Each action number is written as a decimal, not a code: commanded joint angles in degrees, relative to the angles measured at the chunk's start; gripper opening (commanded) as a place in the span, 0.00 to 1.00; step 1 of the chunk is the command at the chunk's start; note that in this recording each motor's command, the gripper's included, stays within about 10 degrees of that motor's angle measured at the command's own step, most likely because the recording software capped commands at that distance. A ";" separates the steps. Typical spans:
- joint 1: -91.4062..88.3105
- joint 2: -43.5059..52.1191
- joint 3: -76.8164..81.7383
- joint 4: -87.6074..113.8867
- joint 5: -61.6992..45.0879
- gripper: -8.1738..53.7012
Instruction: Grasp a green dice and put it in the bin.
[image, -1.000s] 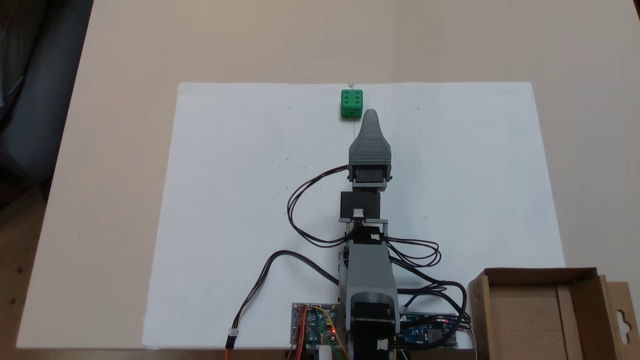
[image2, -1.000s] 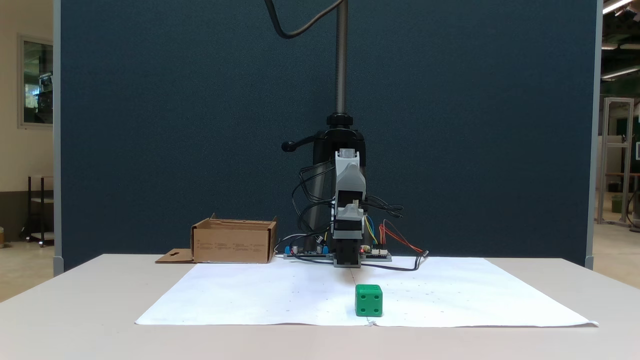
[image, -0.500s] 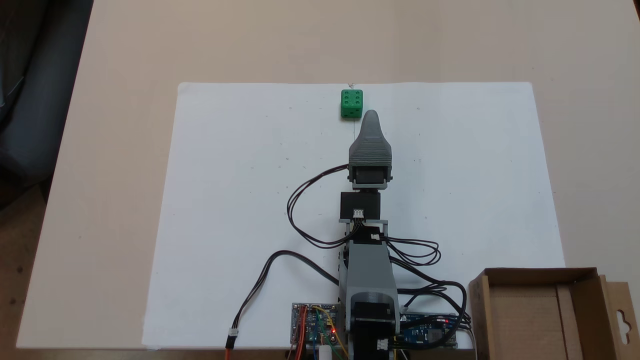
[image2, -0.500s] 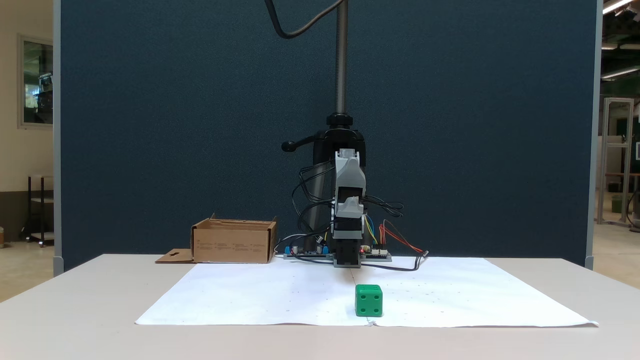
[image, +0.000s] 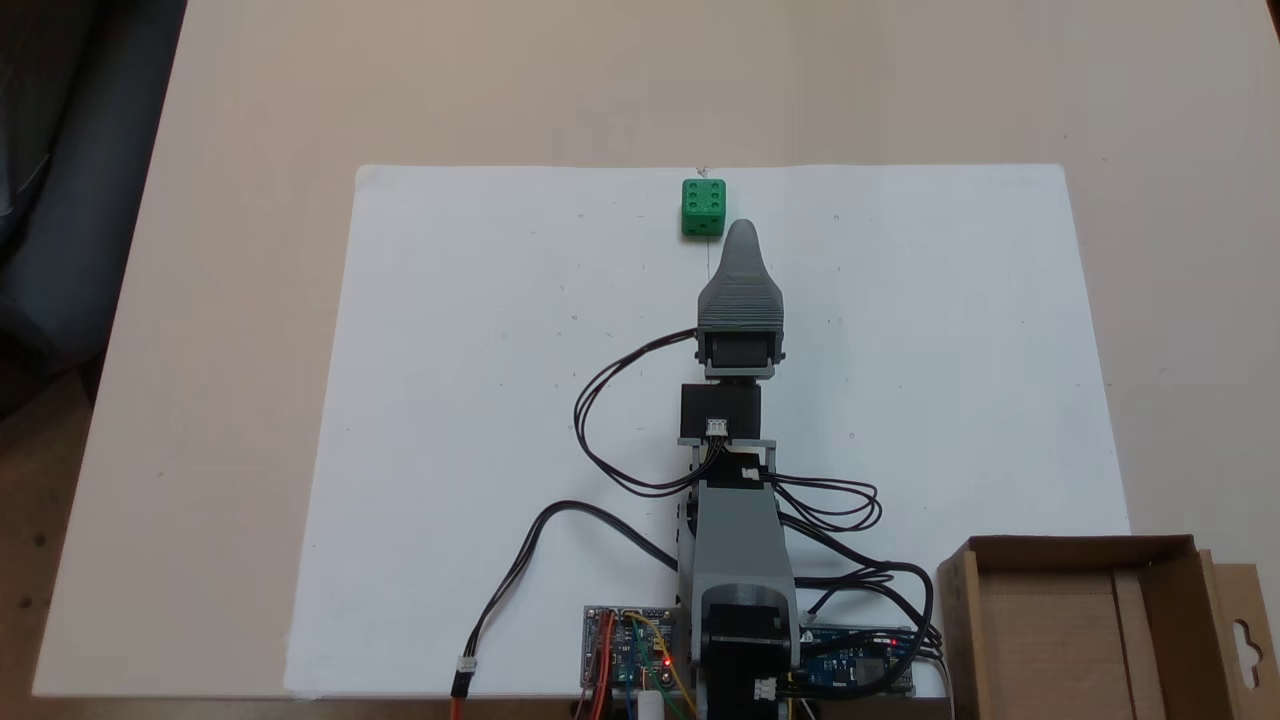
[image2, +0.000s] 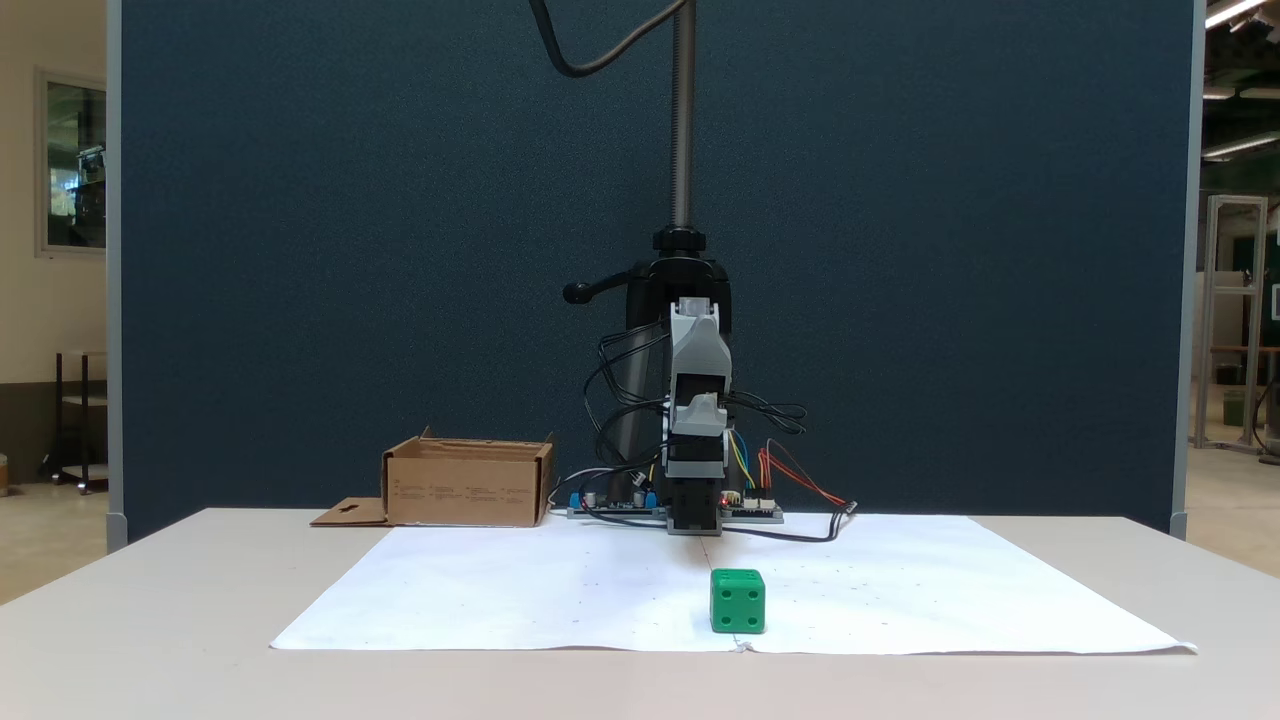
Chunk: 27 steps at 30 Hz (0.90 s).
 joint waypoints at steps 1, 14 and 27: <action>1.49 6.24 1.58 2.46 -0.26 0.81; 1.49 6.50 -29.97 54.65 -0.26 0.81; 1.49 -9.14 -78.64 109.58 2.55 0.81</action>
